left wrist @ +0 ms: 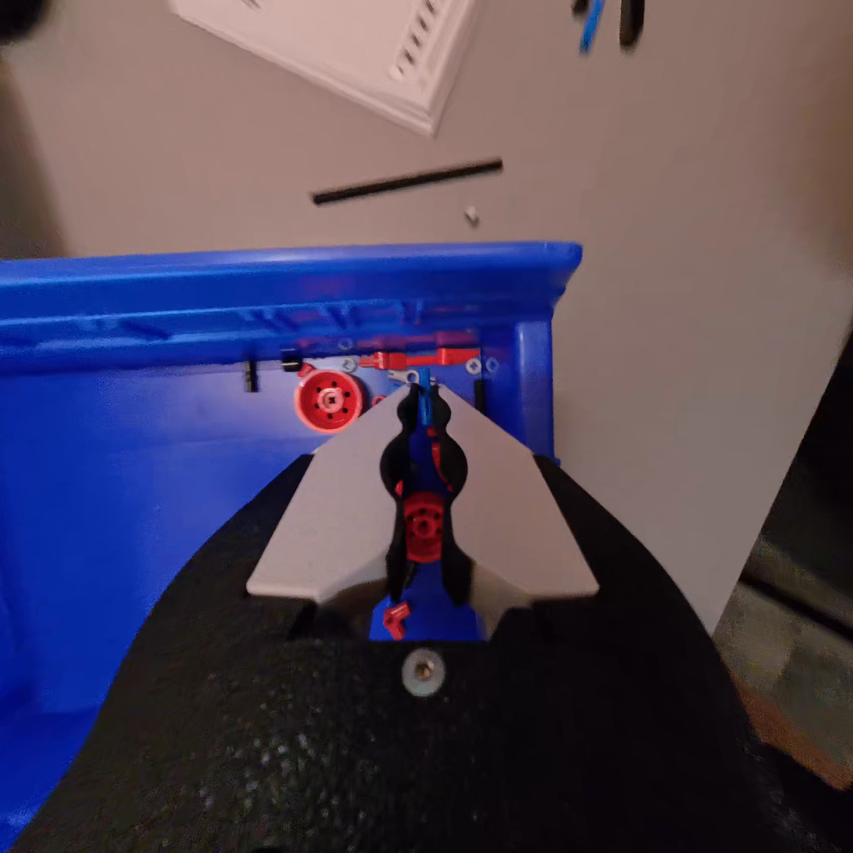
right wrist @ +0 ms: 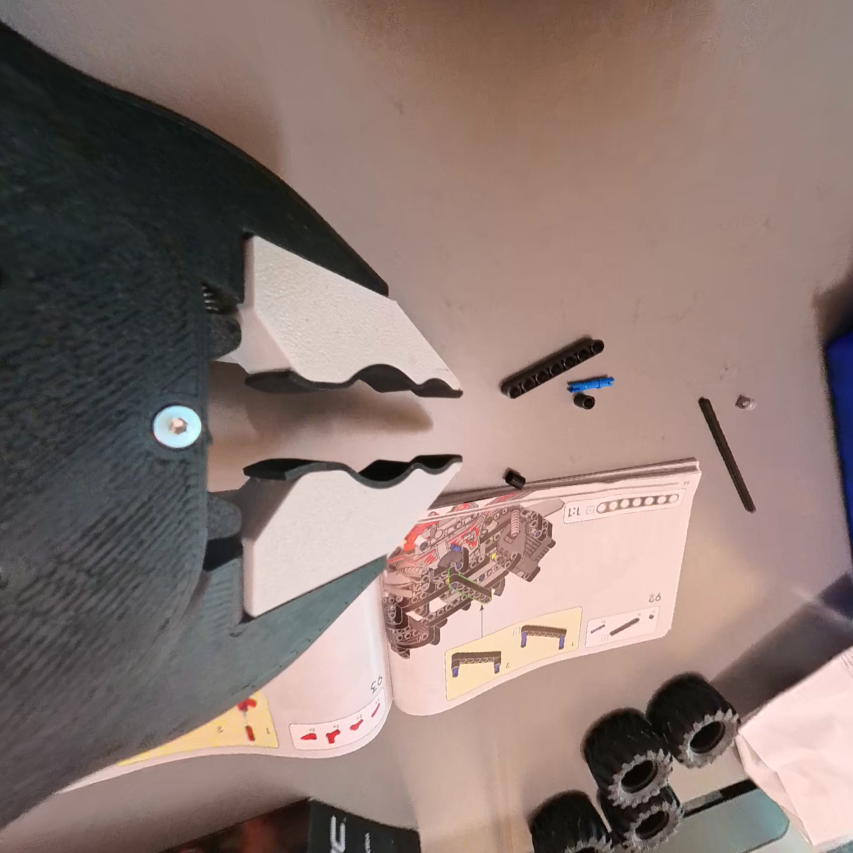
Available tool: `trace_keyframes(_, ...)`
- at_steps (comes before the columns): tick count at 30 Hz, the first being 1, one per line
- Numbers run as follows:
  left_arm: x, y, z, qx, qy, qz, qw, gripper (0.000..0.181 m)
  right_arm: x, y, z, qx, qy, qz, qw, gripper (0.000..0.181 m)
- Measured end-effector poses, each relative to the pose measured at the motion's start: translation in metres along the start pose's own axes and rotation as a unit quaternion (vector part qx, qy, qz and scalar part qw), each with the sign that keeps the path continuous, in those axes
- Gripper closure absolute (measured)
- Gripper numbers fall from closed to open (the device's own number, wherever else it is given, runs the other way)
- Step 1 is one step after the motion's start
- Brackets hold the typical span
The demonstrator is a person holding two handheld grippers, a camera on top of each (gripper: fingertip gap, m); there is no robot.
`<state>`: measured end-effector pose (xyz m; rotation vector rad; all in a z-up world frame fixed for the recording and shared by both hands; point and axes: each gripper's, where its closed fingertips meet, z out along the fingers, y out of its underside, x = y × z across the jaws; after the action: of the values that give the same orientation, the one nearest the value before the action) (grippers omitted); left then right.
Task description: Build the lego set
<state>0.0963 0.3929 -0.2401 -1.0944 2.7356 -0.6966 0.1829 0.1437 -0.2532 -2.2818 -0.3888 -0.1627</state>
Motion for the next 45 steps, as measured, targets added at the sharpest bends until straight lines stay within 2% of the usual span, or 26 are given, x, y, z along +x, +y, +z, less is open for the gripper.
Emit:
trace_keyframes(1, -0.004, -0.007, -0.009, 0.028, -0.022, -0.021, 0.999, 0.178, 0.003, -0.002, -0.003, 0.004, 0.008, 0.009, 1.0, 0.156)
trace_keyframes(5, -0.018, -0.043, -0.054, 0.161, -0.129, -0.088, 0.975, 0.179, 0.011, -0.01, -0.012, 0.042, 0.036, 0.065, 0.996, 0.153)
trace_keyframes(9, 0.012, -0.098, -0.086, 0.286, -0.184, -0.054, 0.939, 0.179, 0.006, -0.023, -0.011, 0.085, 0.034, 0.118, 0.989, 0.149)
trace_keyframes(11, 0.039, -0.133, -0.084, 0.339, -0.167, -0.03, 0.925, 0.179, 0.002, -0.034, -0.01, 0.109, 0.032, 0.126, 0.986, 0.149)
trace_keyframes(14, 0.077, -0.18, -0.059, 0.404, -0.105, -0.012, 0.909, 0.179, 0.0, -0.055, -0.01, 0.153, 0.035, 0.142, 0.977, 0.153)
trace_keyframes(17, 0.094, -0.208, -0.025, 0.448, -0.054, -0.026, 0.892, 0.179, -0.003, -0.078, -0.015, 0.208, 0.039, 0.161, 0.964, 0.158)
trace_keyframes(19, 0.105, -0.223, -0.012, 0.496, 0.01, -0.059, 0.866, 0.179, -0.004, -0.084, -0.018, 0.227, 0.051, 0.166, 0.958, 0.159)
trace_keyframes(23, 0.111, -0.235, 0.007, 0.548, 0.079, -0.118, 0.824, 0.179, -0.005, -0.09, -0.028, 0.264, 0.083, 0.177, 0.944, 0.163)
trace_keyframes(26, 0.116, -0.238, 0.016, 0.559, 0.104, -0.133, 0.811, 0.179, -0.005, -0.09, -0.03, 0.273, 0.101, 0.182, 0.939, 0.163)
trace_keyframes(29, 0.121, -0.238, 0.021, 0.561, 0.103, -0.127, 0.812, 0.179, -0.007, -0.093, -0.03, 0.281, 0.099, 0.178, 0.938, 0.163)
trace_keyframes(34, 0.12, -0.237, 0.029, 0.562, 0.061, -0.107, 0.818, 0.179, -0.002, -0.085, -0.025, 0.267, 0.132, 0.175, 0.939, 0.168)
trace_keyframes(37, 0.122, -0.236, 0.039, 0.552, 0.034, -0.1, 0.827, 0.179, 0.007, -0.081, -0.027, 0.276, 0.174, 0.203, 0.923, 0.152)
trace_keyframes(41, 0.125, -0.236, 0.04, 0.553, 0.015, -0.088, 0.829, 0.179, 0.007, -0.079, -0.026, 0.266, 0.191, 0.188, 0.926, 0.174)
trace_keyframes(45, 0.12, -0.233, 0.044, 0.544, 0.005, -0.086, 0.835, 0.179, 0.013, -0.071, -0.023, 0.234, 0.22, 0.169, 0.932, 0.18)
